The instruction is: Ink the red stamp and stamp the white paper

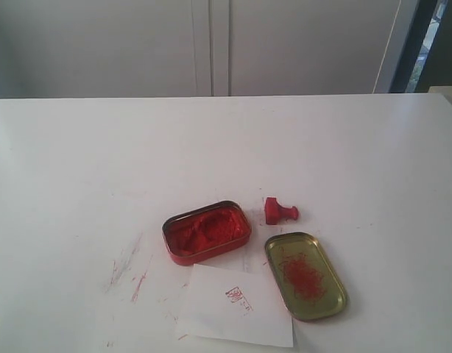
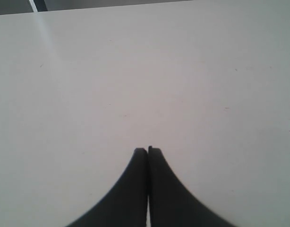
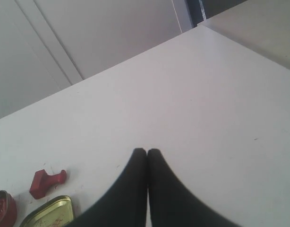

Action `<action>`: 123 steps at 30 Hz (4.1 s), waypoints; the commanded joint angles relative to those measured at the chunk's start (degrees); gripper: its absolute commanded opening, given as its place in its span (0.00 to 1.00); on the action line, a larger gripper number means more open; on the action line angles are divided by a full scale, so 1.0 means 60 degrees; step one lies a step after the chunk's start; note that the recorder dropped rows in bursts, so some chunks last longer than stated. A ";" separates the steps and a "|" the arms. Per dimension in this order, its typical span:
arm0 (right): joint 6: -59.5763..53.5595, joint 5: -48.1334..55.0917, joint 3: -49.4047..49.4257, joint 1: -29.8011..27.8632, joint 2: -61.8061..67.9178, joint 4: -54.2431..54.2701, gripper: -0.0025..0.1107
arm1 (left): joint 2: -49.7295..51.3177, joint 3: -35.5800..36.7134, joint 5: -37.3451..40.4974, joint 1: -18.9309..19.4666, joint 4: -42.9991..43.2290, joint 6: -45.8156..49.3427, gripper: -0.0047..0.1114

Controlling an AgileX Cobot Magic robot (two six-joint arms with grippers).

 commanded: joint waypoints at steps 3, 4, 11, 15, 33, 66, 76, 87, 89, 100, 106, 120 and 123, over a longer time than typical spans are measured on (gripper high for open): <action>-0.0039 -0.0147 0.0049 -0.0045 -0.0062 -0.0030 0.02 | -0.0047 0.0046 0.0007 0.0019 -0.0012 0.0000 0.04; -0.0039 -0.0147 0.0049 -0.0045 -0.0062 -0.0030 0.02 | -0.0047 0.0046 0.0007 0.0019 -0.0012 0.0000 0.04; -0.0039 -0.0128 0.0049 -0.0045 -0.0062 -0.0050 0.02 | -0.0047 0.0046 0.0007 0.0019 -0.0012 0.0000 0.04; -0.0039 -0.0128 0.0049 -0.0045 -0.0062 -0.0069 0.02 | -0.0047 0.0046 0.0007 0.0019 -0.0012 0.0000 0.04; -0.0176 -0.0087 0.0049 -0.0045 -0.0062 -0.0967 0.02 | -0.0047 0.0046 0.0007 0.0019 -0.0012 0.0000 0.04; -0.4539 0.0352 0.0049 -0.0045 -0.0062 -0.0967 0.02 | -0.0047 0.0046 0.0007 0.0019 -0.0012 0.0000 0.04; -0.4540 0.0368 0.0049 -0.0045 -0.0062 -0.0796 0.02 | -0.0047 0.0046 0.0007 0.0019 -0.0012 0.0000 0.04; -0.4377 0.0460 0.0049 -0.0045 -0.0062 -0.0357 0.02 | -0.0047 0.0046 0.0007 0.0019 -0.0012 0.0000 0.04; -0.4377 0.0460 0.0049 -0.0045 -0.0062 0.0072 0.02 | -0.0047 0.0046 0.0007 0.0019 -0.0012 0.0000 0.04; -0.4377 0.0392 0.0049 -0.0045 -0.0062 0.1274 0.02 | -0.0047 0.0046 0.0007 0.0019 -0.0012 0.0000 0.04; -0.4377 0.0392 0.0049 -0.0045 -0.0062 0.1274 0.02 | -0.0047 0.0046 0.0007 0.0019 -0.0012 0.0000 0.04; -0.4377 0.0392 0.0049 -0.0045 -0.0062 0.1274 0.02 | -0.0047 0.0046 0.0007 0.0019 -0.0012 0.0000 0.04; -0.4377 0.0392 0.0049 -0.0045 -0.0062 0.1274 0.02 | -0.0047 0.0046 0.0007 0.0019 -0.0012 0.0000 0.04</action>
